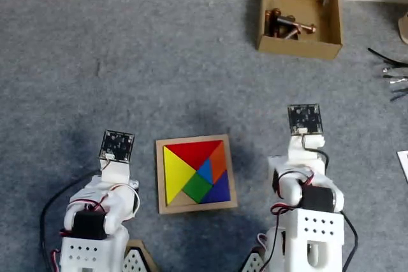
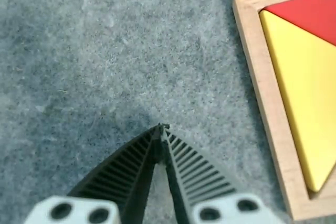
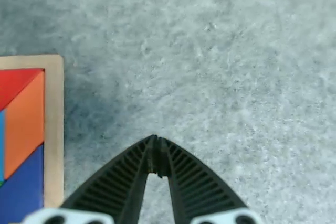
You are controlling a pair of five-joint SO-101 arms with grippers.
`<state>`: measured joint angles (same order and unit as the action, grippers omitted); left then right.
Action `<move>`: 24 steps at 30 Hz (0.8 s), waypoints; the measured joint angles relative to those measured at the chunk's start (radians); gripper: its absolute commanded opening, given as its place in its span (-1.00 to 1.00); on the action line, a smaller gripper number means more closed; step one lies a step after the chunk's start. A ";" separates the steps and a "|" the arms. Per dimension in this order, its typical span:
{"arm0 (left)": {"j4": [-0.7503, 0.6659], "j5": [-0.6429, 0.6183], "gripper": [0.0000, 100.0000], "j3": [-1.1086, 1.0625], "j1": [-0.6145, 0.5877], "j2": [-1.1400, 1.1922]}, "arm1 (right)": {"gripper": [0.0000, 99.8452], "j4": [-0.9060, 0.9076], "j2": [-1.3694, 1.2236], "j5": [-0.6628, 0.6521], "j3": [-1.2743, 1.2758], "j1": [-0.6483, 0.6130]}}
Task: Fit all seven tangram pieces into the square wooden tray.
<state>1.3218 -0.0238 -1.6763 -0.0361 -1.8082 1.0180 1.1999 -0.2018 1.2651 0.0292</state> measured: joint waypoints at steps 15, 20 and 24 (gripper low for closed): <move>0.000 0.000 -0.99 0.000 0.000 0.000 | -0.99 0.006 0.428 0.000 0.141 0.006; 0.000 0.000 -0.99 0.000 0.000 0.000 | -0.99 0.008 0.571 0.000 0.244 0.006; 0.000 0.000 -0.99 0.000 0.000 0.000 | -0.99 0.011 0.615 0.000 0.290 0.005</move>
<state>1.3218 -0.0238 -1.6763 -0.0361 -1.8082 1.0288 1.8151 -0.2018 1.5551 0.0338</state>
